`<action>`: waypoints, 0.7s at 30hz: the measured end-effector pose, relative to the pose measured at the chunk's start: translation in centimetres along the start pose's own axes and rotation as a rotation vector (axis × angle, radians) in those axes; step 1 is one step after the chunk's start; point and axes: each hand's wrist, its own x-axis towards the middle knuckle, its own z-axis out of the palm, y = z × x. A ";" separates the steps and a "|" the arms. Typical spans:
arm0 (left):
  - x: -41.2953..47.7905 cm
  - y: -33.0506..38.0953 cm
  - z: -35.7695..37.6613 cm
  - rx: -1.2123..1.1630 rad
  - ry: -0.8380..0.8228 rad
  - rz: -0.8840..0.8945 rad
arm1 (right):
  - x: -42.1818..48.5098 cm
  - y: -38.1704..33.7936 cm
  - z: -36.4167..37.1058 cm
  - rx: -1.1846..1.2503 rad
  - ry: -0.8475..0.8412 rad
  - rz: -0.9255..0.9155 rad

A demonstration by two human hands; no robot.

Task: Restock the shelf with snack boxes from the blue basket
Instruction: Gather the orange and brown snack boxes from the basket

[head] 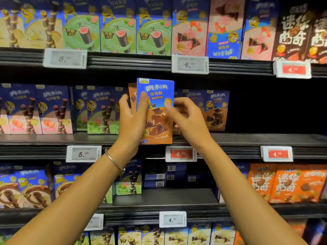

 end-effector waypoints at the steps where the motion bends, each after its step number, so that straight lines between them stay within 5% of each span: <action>1: -0.1 -0.2 0.6 -0.011 -0.003 -0.001 | -0.3 -0.2 -0.1 -0.045 -0.018 -0.014; 6: -0.4 -0.4 2.7 -0.049 -0.066 -0.048 | -0.4 0.2 -3.1 -0.049 0.003 0.043; 12: 0.9 -0.8 3.2 0.132 0.101 0.085 | 0.5 2.2 -9.0 0.030 0.156 0.134; 21: 0.6 -0.8 3.4 0.170 0.133 0.122 | 3.2 7.0 -12.0 -0.264 0.258 0.221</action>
